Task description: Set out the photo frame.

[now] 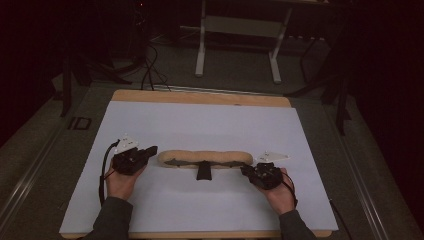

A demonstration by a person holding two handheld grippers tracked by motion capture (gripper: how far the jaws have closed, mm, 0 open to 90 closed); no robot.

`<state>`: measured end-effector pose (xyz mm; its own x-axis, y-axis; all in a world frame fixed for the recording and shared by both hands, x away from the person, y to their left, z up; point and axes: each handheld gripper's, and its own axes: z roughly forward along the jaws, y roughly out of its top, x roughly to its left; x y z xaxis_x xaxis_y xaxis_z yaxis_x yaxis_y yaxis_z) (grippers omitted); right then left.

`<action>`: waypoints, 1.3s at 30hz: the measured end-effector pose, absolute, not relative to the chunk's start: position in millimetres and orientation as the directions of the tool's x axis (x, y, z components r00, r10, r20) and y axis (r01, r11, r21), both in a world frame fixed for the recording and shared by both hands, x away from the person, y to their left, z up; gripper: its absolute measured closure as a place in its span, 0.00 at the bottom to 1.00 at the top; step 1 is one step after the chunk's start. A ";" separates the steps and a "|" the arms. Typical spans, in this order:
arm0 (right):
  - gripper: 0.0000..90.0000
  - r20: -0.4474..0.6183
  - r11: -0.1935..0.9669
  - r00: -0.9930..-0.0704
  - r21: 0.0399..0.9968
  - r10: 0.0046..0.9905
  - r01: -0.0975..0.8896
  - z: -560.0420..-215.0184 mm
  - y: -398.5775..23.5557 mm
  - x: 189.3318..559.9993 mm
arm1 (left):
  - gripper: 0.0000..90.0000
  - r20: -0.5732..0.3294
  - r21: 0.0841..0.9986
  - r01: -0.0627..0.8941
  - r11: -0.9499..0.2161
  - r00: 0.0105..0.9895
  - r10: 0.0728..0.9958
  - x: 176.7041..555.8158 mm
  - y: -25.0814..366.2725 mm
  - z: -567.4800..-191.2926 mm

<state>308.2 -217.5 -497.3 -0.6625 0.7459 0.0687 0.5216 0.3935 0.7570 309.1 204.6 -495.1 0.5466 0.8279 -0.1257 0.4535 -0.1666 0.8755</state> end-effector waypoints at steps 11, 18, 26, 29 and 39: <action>1.00 0.054 0.383 -0.641 0.762 0.766 0.522 -496.3 -213.2 310.7 | 1.00 -0.120 0.863 0.468 -0.190 0.555 0.823 311.7 197.5 -501.5; 1.00 0.054 0.387 -0.641 0.758 0.766 0.526 -497.0 -209.7 312.6 | 1.00 -0.119 0.866 0.465 -0.186 0.553 0.825 315.3 198.5 -502.9; 1.00 0.059 0.386 -0.638 0.753 0.768 0.533 -498.1 -207.2 315.3 | 1.00 -0.099 0.860 0.461 -0.218 0.570 0.816 316.7 194.1 -504.3; 1.00 0.062 0.382 -0.634 0.752 0.771 0.538 -498.0 -207.4 316.0 | 1.00 -0.087 0.858 0.457 -0.233 0.579 0.811 315.5 193.6 -503.4; 1.00 0.071 0.372 -0.627 0.751 0.776 0.546 -497.6 -207.9 319.9 | 1.00 -0.068 0.858 0.445 -0.257 0.593 0.802 316.1 194.1 -501.2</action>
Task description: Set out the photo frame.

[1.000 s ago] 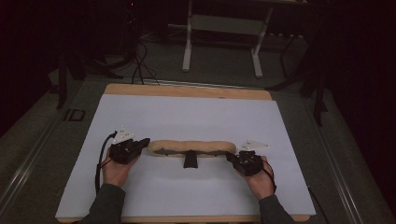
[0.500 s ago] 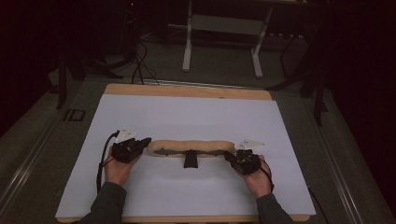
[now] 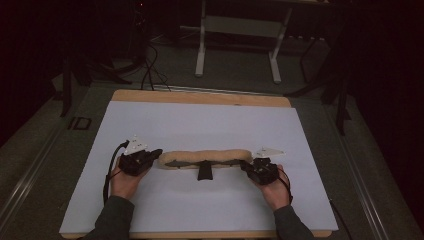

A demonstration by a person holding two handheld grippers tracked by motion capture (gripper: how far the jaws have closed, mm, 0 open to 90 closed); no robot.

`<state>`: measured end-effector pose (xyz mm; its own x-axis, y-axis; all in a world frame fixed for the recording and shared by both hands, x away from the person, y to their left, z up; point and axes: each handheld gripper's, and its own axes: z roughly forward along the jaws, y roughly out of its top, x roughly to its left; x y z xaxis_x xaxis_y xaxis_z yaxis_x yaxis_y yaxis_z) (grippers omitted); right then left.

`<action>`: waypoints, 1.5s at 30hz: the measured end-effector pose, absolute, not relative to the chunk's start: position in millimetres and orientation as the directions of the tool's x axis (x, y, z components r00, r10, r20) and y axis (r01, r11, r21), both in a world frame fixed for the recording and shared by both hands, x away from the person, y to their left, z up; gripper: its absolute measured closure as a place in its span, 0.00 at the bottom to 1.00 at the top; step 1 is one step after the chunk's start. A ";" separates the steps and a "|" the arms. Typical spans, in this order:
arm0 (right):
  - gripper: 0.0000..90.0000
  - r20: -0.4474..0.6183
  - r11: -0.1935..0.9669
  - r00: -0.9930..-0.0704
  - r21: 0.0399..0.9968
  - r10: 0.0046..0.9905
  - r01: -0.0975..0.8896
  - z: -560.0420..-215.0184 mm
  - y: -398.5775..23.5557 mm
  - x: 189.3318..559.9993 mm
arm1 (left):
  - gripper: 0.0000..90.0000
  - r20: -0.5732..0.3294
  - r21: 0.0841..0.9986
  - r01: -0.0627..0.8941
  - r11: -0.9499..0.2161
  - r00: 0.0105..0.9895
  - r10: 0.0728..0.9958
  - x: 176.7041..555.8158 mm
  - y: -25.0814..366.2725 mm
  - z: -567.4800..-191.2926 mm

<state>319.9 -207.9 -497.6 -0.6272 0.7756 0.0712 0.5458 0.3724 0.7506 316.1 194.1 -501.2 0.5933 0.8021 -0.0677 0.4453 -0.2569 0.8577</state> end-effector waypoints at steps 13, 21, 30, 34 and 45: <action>1.00 0.079 0.371 -0.632 0.750 0.771 0.547 -496.6 -202.2 323.8 | 1.00 -0.082 0.858 0.438 -0.268 0.632 0.771 318.2 191.0 -499.5; 1.00 0.085 0.361 -0.623 0.750 0.778 0.554 -498.0 -199.9 326.5 | 1.00 -0.068 0.857 0.428 -0.287 0.646 0.760 311.9 190.7 -499.1; 1.00 0.093 0.350 -0.618 0.754 0.781 0.555 -495.5 -193.6 328.8 | 1.00 -0.038 0.852 0.416 -0.318 0.655 0.755 300.0 187.7 -496.8; 1.00 0.092 0.349 -0.616 0.754 0.782 0.556 -495.3 -191.5 330.2 | 1.00 -0.037 0.853 0.414 -0.318 0.656 0.754 296.9 187.3 -497.1; 1.00 0.091 0.357 -0.622 0.750 0.778 0.557 -496.0 -177.9 332.0 | 1.00 -0.032 0.853 0.411 -0.322 0.657 0.754 291.1 185.5 -497.6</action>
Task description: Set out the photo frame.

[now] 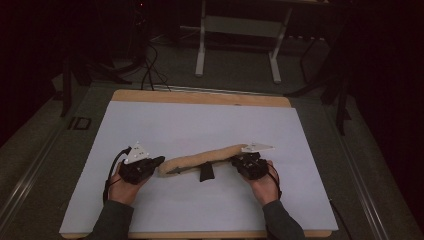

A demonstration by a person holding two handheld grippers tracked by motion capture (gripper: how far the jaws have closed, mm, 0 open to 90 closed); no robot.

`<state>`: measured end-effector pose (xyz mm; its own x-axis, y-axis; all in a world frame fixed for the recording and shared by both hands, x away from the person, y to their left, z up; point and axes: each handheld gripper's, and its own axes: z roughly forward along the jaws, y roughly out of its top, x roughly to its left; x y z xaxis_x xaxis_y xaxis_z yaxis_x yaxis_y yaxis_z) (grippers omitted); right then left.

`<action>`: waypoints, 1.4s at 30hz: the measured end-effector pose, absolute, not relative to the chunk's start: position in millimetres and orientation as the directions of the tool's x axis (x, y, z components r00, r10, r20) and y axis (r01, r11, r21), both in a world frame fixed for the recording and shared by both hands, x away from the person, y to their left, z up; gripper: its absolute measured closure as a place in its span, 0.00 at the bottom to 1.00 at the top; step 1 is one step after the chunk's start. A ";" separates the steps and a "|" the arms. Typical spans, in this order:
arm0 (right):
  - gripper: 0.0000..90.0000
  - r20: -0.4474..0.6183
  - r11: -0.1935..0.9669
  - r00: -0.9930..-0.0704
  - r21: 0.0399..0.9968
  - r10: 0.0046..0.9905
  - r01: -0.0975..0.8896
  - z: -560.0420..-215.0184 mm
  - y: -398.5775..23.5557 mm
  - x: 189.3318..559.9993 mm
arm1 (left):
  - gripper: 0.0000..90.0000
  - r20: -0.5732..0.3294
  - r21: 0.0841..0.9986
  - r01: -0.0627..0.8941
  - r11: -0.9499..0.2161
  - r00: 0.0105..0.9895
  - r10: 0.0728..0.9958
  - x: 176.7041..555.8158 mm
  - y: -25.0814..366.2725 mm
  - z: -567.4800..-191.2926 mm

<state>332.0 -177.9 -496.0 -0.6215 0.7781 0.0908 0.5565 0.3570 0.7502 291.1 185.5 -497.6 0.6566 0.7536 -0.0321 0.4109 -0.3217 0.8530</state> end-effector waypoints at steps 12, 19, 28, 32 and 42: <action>1.00 0.091 0.356 -0.623 0.753 0.777 0.554 -493.6 -172.4 333.5 | 1.00 -0.029 0.852 0.407 -0.329 0.665 0.746 285.8 182.9 -497.4; 1.00 0.084 0.362 -0.626 0.753 0.776 0.550 -490.5 -166.9 335.8 | 1.00 -0.025 0.851 0.401 -0.339 0.676 0.736 282.3 179.8 -497.4; 1.00 0.089 0.358 -0.622 0.751 0.778 0.555 -489.7 -163.8 338.0 | 1.00 -0.024 0.851 0.397 -0.344 0.684 0.729 280.8 176.7 -497.5; 1.00 0.087 0.361 -0.625 0.751 0.776 0.553 -489.4 -161.2 338.9 | 1.00 -0.021 0.850 0.391 -0.353 0.694 0.720 278.8 172.4 -497.3; 1.00 0.085 0.367 -0.633 0.751 0.770 0.548 -486.8 -153.6 339.4 | 1.00 -0.015 0.847 0.379 -0.372 0.717 0.697 274.7 164.7 -497.2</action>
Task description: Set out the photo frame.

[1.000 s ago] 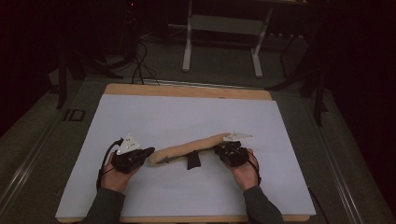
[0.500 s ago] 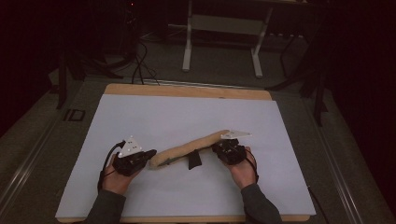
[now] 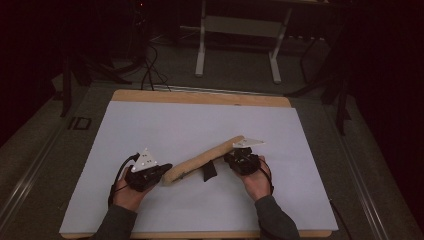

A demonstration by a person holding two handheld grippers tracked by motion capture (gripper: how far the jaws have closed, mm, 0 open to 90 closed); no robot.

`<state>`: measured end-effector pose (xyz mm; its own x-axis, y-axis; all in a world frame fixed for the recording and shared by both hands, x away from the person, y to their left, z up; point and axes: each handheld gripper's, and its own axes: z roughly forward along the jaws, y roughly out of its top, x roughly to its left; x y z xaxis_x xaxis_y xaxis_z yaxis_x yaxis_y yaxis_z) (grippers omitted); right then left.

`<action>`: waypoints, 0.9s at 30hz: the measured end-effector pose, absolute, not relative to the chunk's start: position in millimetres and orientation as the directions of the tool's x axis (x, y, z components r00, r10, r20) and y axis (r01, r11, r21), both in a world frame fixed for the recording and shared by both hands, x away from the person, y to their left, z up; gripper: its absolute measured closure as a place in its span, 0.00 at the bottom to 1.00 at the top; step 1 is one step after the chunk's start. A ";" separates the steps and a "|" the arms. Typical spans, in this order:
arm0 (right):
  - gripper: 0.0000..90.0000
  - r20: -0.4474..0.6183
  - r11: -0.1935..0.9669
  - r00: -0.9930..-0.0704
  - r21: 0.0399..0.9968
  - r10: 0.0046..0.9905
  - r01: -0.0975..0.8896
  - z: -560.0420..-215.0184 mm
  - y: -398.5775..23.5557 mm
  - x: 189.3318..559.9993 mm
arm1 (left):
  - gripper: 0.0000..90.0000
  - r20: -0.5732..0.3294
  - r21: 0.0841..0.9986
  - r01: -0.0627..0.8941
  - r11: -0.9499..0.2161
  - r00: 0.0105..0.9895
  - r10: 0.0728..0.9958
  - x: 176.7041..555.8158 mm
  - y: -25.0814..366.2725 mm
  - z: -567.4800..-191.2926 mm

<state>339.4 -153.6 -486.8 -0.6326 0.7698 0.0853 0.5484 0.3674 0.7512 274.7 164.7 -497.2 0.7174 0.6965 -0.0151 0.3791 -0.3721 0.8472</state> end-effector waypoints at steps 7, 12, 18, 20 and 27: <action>1.00 0.083 0.373 -0.640 0.753 0.763 0.542 -485.3 -148.5 339.6 | 1.00 -0.011 0.846 0.367 -0.387 0.738 0.675 271.8 157.7 -497.2; 1.00 0.082 0.376 -0.644 0.754 0.761 0.539 -484.6 -146.5 339.4 | 1.00 -0.011 0.846 0.363 -0.392 0.746 0.666 271.0 154.4 -497.4; 1.00 0.083 0.378 -0.650 0.756 0.755 0.535 -482.9 -141.9 337.3 | 1.00 -0.010 0.843 0.356 -0.403 0.759 0.651 269.4 148.6 -497.4; 1.00 0.083 0.379 -0.653 0.757 0.753 0.533 -482.7 -141.2 337.1 | 1.00 -0.007 0.844 0.353 -0.405 0.761 0.648 269.2 147.1 -497.6; 1.00 0.085 0.379 -0.655 0.758 0.751 0.531 -481.7 -137.8 335.6 | 1.00 -0.006 0.843 0.346 -0.411 0.772 0.636 268.1 142.0 -497.6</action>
<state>335.6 -137.8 -481.7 -0.6554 0.7505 0.0846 0.5314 0.3787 0.7577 268.1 142.0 -497.6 0.7719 0.6357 -0.0063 0.3458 -0.4114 0.8433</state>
